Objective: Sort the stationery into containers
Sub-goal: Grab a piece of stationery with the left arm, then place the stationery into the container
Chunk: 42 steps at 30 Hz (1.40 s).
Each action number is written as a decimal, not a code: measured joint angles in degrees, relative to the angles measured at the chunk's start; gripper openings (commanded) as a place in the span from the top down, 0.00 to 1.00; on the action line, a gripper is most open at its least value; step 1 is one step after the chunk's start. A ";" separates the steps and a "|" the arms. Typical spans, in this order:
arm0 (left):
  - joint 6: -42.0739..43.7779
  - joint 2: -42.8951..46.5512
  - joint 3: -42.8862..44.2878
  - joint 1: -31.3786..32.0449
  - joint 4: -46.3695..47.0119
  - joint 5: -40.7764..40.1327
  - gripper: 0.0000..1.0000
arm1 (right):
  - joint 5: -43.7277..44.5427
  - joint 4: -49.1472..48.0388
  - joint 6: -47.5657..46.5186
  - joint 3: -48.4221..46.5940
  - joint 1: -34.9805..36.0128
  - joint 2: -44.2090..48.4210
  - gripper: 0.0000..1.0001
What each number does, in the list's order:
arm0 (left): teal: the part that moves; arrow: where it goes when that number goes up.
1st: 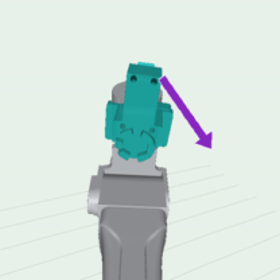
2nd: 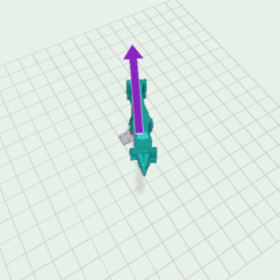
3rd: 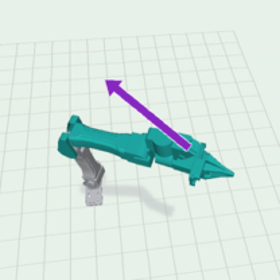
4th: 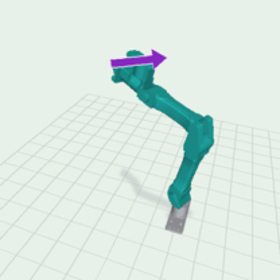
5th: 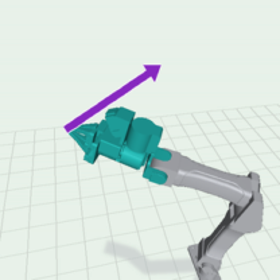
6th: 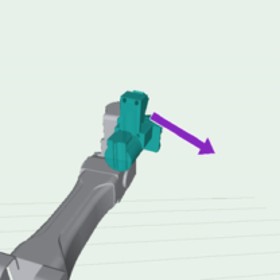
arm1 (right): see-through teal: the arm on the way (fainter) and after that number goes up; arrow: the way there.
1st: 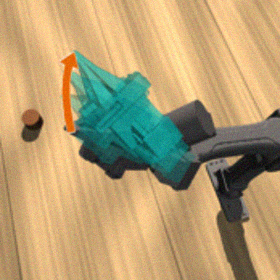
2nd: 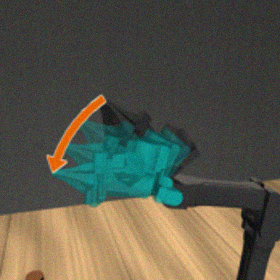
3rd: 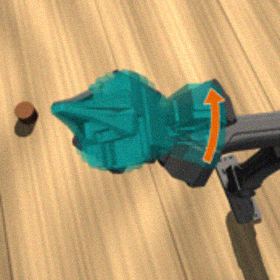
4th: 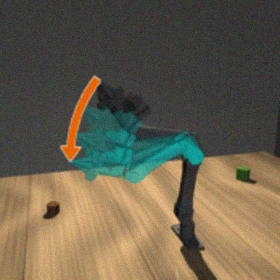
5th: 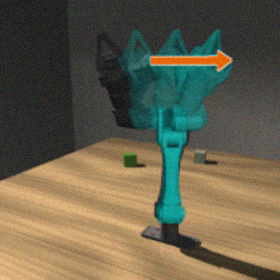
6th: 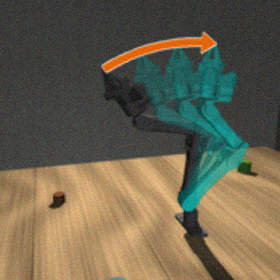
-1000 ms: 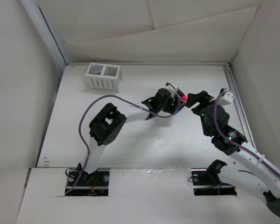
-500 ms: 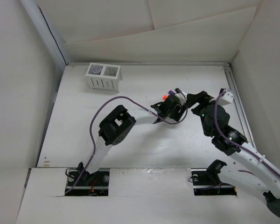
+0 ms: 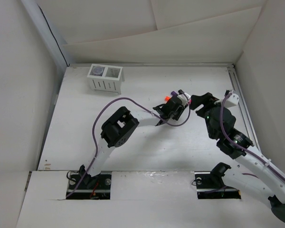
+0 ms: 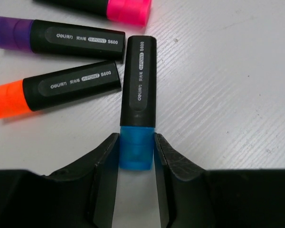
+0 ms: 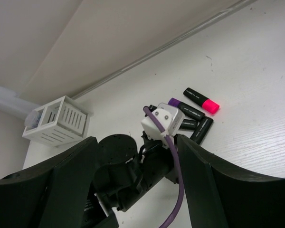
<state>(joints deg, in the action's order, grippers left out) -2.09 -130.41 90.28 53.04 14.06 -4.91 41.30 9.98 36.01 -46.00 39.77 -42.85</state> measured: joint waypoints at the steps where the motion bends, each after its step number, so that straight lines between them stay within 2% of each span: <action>1: 0.00 0.74 -1.55 0.00 1.01 0.13 0.76 | -0.02 0.00 0.00 0.00 0.00 0.00 0.26; 10: -2.47 13.84 -19.76 0.24 2.67 1.16 0.87 | -0.66 -0.11 -0.04 0.00 0.00 -0.79 0.25; 15: -4.76 23.78 -28.37 0.24 2.97 0.76 0.87 | -0.92 -0.15 -0.04 0.00 -0.09 -0.92 0.25; 20: -7.85 33.86 -32.54 -0.46 3.34 -0.37 0.87 | -1.38 -0.13 -0.13 0.00 -0.44 -1.31 0.25; 24: -12.09 40.50 -33.38 -5.44 2.49 -1.27 0.87 | -1.95 -0.15 -0.15 0.00 -0.44 -1.40 0.25; 30: -19.02 47.32 -33.66 -21.46 2.71 -2.01 0.83 | -3.34 -0.50 -0.15 0.00 -0.44 -2.01 0.25; 33: -21.40 48.78 -33.42 -26.88 4.33 -2.82 0.83 | -4.11 -0.63 -0.24 0.00 -0.44 -2.82 0.25; 36: -22.88 47.01 -30.16 -30.40 3.63 -2.45 0.83 | -4.81 -0.68 -0.42 0.00 -0.44 -3.34 0.25; 42: -23.37 37.03 -19.39 -35.50 3.58 -2.27 0.83 | -5.75 -1.27 -0.66 0.00 -0.44 -3.69 0.25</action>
<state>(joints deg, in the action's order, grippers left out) -25.45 -93.38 70.89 17.54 17.65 -7.18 35.55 8.71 35.35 -46.00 39.33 -46.54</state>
